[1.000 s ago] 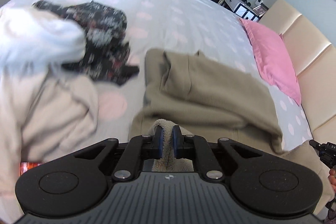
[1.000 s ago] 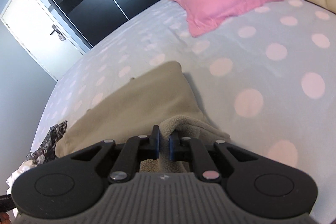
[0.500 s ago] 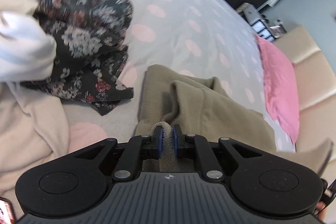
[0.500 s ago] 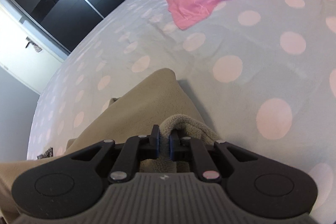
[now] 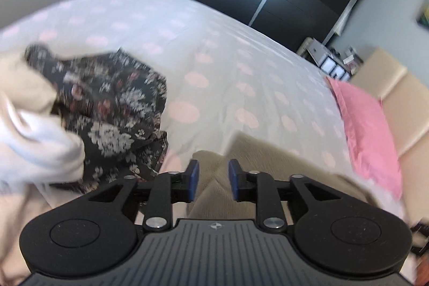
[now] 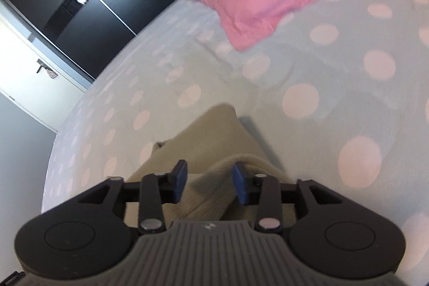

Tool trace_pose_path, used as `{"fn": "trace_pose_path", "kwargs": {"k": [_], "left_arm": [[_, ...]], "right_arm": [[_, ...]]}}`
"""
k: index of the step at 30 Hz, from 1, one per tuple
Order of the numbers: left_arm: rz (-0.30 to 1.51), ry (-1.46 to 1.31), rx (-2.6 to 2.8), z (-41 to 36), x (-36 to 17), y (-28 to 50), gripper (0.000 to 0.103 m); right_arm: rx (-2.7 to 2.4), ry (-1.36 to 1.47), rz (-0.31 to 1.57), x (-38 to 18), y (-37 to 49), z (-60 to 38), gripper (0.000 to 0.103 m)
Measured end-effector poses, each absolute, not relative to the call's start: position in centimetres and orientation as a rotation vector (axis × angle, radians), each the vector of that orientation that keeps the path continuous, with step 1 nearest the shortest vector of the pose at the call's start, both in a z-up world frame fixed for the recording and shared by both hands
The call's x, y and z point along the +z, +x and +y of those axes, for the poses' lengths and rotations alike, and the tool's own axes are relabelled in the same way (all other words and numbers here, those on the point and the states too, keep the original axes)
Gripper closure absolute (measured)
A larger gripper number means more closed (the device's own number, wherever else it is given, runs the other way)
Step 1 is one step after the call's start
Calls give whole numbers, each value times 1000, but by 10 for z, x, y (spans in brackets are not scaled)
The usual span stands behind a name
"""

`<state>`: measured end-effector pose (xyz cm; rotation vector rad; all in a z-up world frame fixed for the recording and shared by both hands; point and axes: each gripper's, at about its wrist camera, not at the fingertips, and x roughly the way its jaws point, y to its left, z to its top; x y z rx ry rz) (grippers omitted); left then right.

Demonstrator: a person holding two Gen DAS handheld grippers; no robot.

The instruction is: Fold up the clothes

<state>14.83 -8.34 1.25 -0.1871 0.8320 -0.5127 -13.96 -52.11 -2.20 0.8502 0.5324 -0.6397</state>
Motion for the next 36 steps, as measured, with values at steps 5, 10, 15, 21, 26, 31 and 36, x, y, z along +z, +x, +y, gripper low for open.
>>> {"fn": "trace_pose_path", "kwargs": {"k": [5,10,15,21,26,31,36], "left_arm": [[795,-85,-554,-93,11,130,66],[779,-9,-569,-93,4,128,61],[807,48,-591,-86,-5,140,58],[815,135,-656,-96,-21,150,55],[809,108,-745,-111,-25,160,54],[824,147,-751,-129,-33,181,52],[869,45,-841,-131,-41,203,51]], "right_arm": [[-566,718,493,1,-153,-504,53],[-476,436,559,4,-147,-472,40],[-396,110,638,-10,-139,-454,24],[-314,-229,712,-31,-125,-442,22],[-323,-322,717,-45,-99,-454,22],[-373,-200,675,-38,-73,-494,22],[-311,167,686,-43,-52,-553,21]]}}
